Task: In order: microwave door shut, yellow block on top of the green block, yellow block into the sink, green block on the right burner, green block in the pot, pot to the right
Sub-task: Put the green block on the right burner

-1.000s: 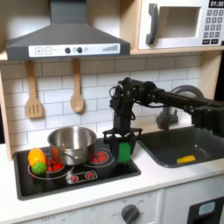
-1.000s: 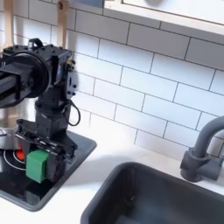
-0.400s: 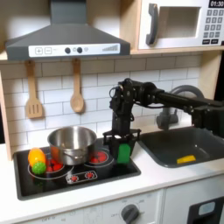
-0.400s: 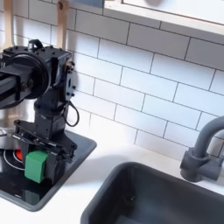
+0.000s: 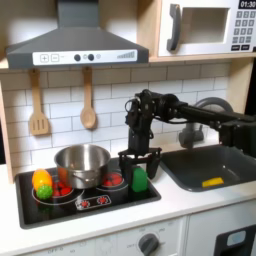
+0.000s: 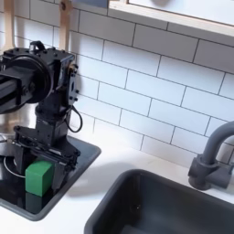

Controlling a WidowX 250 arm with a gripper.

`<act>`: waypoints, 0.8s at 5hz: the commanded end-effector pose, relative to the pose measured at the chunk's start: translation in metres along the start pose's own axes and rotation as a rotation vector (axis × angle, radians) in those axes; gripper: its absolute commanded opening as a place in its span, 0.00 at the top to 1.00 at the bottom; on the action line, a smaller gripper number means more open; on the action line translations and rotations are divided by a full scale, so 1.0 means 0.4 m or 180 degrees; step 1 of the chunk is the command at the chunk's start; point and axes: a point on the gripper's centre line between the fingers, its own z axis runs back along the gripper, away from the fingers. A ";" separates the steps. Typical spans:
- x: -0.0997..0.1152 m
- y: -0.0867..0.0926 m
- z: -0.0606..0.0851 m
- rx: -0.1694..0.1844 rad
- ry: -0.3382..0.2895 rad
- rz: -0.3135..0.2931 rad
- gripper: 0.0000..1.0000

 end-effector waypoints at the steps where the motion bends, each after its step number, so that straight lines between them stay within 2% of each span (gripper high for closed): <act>1: -0.006 -0.001 0.036 -0.0058 0.0012 -0.0018 0.00; 3: -0.031 -0.011 0.058 -0.0120 0.0006 -0.0109 0.00; 4: -0.051 -0.010 0.103 -0.0108 -0.0133 -0.0126 0.00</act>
